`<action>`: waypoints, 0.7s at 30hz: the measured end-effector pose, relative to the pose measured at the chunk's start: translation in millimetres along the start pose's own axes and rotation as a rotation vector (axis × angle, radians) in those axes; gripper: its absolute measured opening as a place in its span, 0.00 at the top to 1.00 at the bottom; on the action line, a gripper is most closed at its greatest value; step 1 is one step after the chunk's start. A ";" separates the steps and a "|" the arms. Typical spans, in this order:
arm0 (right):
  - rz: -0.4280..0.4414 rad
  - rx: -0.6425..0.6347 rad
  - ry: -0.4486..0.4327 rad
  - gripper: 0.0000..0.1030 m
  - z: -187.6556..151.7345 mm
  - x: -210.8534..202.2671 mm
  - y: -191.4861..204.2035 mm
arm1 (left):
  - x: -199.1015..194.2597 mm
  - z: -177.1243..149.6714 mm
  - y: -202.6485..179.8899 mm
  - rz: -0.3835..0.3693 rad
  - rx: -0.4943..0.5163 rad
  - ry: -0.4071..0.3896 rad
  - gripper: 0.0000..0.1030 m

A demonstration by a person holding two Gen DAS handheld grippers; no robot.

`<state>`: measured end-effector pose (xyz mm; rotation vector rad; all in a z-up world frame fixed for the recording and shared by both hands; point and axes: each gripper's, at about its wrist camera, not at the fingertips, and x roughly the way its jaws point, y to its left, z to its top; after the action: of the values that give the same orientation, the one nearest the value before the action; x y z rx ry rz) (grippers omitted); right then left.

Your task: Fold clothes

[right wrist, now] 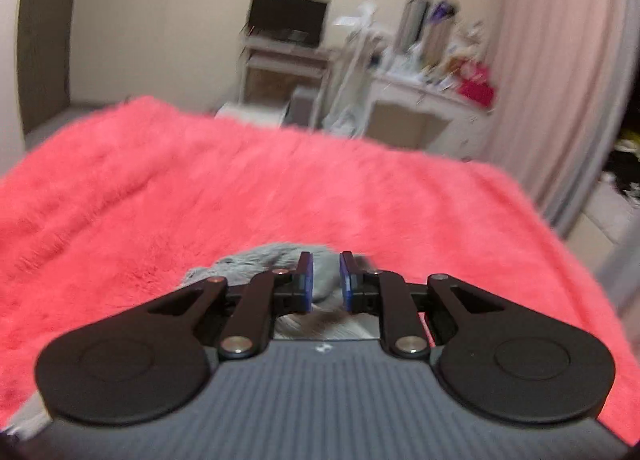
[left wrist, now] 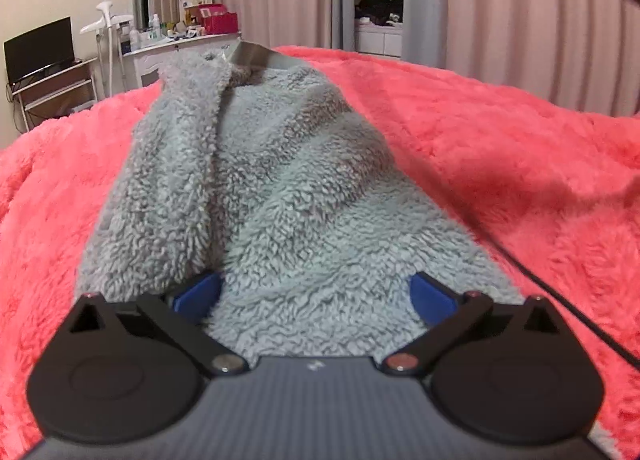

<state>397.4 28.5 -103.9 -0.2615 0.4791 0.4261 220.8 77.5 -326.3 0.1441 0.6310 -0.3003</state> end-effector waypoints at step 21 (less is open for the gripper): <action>-0.090 0.199 -0.515 0.12 19.9 -482.8 -101.1 | -22.6 17.3 -48.4 0.360 -0.044 0.155 0.00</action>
<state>63.4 -214.3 166.7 0.0238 0.0031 0.3385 197.7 33.1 -301.0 0.2368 0.7505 0.0729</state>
